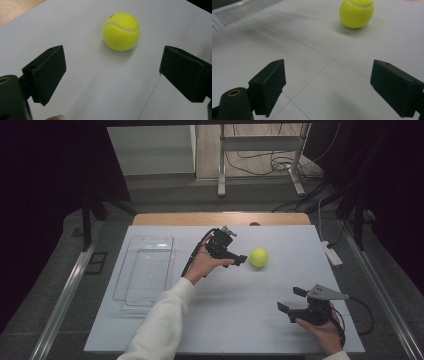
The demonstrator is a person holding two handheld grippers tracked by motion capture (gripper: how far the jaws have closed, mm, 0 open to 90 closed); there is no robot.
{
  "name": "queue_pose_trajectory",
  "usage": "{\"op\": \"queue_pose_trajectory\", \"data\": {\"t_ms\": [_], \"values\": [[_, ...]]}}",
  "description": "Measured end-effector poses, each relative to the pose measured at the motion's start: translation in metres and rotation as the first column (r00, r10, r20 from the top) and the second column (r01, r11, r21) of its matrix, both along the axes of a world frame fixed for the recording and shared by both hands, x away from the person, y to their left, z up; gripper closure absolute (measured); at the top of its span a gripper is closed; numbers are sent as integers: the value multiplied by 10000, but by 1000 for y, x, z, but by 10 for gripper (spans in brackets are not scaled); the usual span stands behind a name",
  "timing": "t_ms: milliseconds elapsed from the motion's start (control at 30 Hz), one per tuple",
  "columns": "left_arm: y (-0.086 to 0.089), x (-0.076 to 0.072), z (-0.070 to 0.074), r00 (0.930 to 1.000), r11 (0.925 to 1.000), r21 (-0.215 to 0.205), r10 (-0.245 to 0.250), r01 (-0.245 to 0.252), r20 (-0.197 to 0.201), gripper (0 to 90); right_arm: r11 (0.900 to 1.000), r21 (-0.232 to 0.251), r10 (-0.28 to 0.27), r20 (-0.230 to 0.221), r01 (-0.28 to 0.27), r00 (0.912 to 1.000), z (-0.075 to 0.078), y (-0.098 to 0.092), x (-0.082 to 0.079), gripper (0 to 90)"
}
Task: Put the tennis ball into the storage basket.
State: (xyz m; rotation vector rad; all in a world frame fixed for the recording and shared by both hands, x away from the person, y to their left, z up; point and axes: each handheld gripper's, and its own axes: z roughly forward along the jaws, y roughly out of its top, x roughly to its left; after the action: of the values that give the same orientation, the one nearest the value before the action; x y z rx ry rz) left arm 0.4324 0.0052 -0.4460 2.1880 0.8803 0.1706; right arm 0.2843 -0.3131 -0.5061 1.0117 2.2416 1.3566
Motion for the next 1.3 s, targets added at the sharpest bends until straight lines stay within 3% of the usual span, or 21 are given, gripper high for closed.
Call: {"op": "queue_pose_trajectory", "data": {"t_ms": [1300], "values": [[-34, 14, 5, 9991, 9987, 274, -434, 433, 34, 77, 10000, 22, -9, -35, 9, 10000, 0, -1, 0, 129]]}}
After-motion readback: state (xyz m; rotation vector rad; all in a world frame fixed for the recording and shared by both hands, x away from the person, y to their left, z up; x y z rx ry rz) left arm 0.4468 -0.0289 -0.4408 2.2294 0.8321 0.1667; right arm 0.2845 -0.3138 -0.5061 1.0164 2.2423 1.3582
